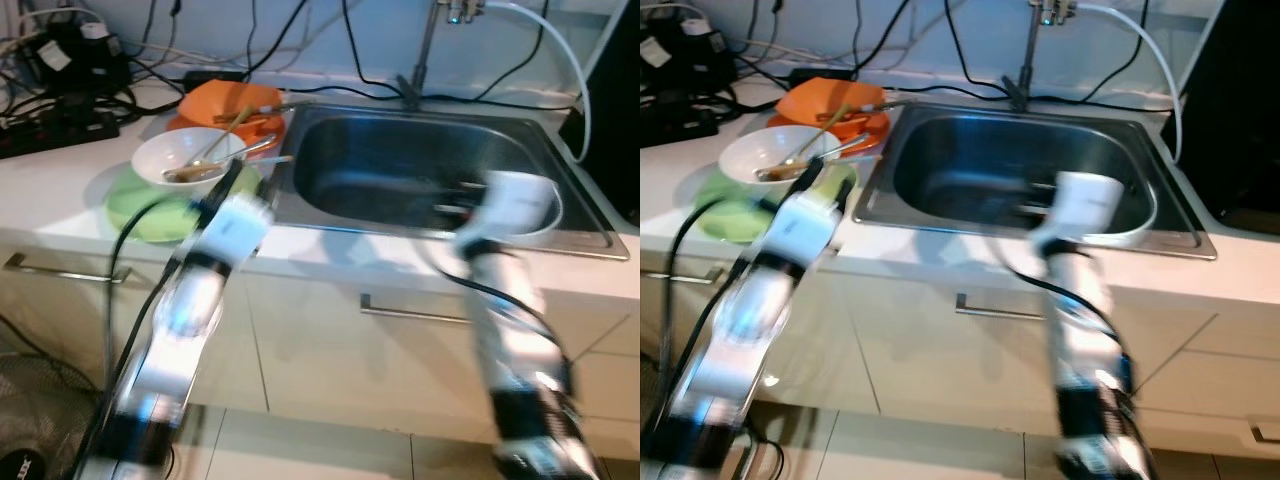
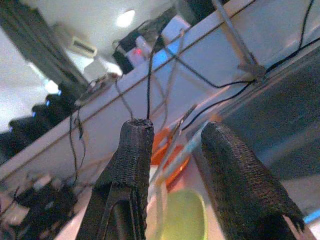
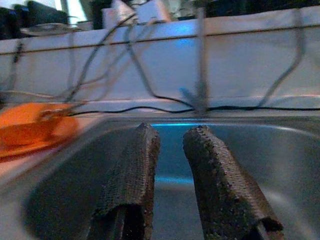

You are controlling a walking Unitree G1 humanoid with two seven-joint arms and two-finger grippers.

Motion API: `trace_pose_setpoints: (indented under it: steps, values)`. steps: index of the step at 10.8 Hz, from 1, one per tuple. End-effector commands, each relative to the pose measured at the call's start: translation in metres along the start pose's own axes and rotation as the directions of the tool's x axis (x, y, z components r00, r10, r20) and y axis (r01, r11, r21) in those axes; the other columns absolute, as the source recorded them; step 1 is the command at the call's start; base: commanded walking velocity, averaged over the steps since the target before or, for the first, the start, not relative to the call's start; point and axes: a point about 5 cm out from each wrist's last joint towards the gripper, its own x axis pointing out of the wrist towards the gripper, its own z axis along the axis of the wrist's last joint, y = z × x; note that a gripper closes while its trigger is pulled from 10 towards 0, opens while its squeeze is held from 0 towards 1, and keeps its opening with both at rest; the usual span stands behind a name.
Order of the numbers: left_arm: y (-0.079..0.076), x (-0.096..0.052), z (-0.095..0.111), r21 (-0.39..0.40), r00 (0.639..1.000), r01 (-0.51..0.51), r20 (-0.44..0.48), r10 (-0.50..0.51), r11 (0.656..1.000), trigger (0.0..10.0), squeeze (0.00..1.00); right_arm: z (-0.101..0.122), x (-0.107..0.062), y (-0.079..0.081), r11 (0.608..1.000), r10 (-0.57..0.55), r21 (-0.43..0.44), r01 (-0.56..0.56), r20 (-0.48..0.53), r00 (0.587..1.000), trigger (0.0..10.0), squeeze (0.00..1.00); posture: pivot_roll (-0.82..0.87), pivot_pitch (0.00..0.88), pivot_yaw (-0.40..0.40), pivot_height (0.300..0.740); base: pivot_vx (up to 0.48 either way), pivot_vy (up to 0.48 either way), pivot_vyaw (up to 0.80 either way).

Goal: Kitchen organization

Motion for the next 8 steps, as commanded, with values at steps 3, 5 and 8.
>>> trace_pose_setpoints:
  steps: [3, 5, 8]
  values:
    - [-0.012, 0.025, -0.001, 0.049, 0.997, 0.080, -0.001, -0.080, 0.996, 10.0, 0.00, -0.001, 0.012, 0.012, 0.999, 0.036, 0.015, -0.036, 0.016, 0.999, 10.0, 0.00, 0.17, 0.000, -0.019, 0.740, 0.000, 0.000, 0.00]
    - [-0.019, 0.035, 0.002, 0.083, 0.992, 0.124, 0.009, -0.125, 0.989, 10.0, 0.00, 0.000, 0.018, 0.017, 0.999, 0.039, 0.029, -0.040, 0.033, 0.999, 10.0, 0.00, 0.16, 0.000, -0.014, 0.740, 0.000, 0.000, 0.00]
    - [-0.015, 0.052, -0.002, 0.172, 0.992, 0.122, -0.029, -0.119, 0.977, 10.0, 0.00, 0.001, 0.022, 0.025, 0.997, 0.048, 0.052, -0.051, 0.054, 0.997, 10.0, 0.00, 0.17, 0.000, -0.015, 0.740, 0.000, 0.000, 0.00]
